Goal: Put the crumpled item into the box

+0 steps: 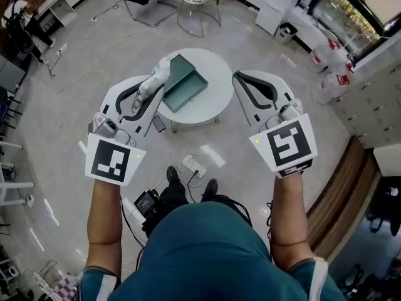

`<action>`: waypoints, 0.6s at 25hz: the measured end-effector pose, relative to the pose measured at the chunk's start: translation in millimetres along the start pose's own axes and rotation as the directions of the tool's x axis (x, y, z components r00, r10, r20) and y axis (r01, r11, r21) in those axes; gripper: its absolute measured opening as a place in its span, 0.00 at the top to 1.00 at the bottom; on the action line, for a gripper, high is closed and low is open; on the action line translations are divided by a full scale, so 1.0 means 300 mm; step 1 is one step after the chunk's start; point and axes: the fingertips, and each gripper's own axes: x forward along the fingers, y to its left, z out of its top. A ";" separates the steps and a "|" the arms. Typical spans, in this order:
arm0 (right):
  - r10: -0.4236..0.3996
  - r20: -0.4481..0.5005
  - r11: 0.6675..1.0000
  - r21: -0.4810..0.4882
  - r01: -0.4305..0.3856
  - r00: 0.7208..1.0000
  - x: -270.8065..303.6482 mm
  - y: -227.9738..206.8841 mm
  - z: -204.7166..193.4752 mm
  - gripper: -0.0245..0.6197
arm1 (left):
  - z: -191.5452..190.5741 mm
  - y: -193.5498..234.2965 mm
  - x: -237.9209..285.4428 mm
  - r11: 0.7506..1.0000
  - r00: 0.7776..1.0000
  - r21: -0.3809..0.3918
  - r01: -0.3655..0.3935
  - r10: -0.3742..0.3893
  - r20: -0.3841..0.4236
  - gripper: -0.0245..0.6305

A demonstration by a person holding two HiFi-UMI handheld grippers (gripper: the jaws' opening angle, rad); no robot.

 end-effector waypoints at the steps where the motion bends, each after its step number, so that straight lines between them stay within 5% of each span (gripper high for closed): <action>1: -0.019 -0.013 1.000 0.005 0.019 1.000 0.007 -0.012 -0.009 0.90 | -0.009 0.006 0.020 1.000 1.000 0.001 0.019 -0.019 0.012 0.83; 15: -0.210 -0.157 0.976 0.028 0.217 0.965 0.286 -0.027 0.096 0.90 | -0.202 0.326 0.147 0.980 0.966 -0.016 0.200 -0.194 0.170 0.83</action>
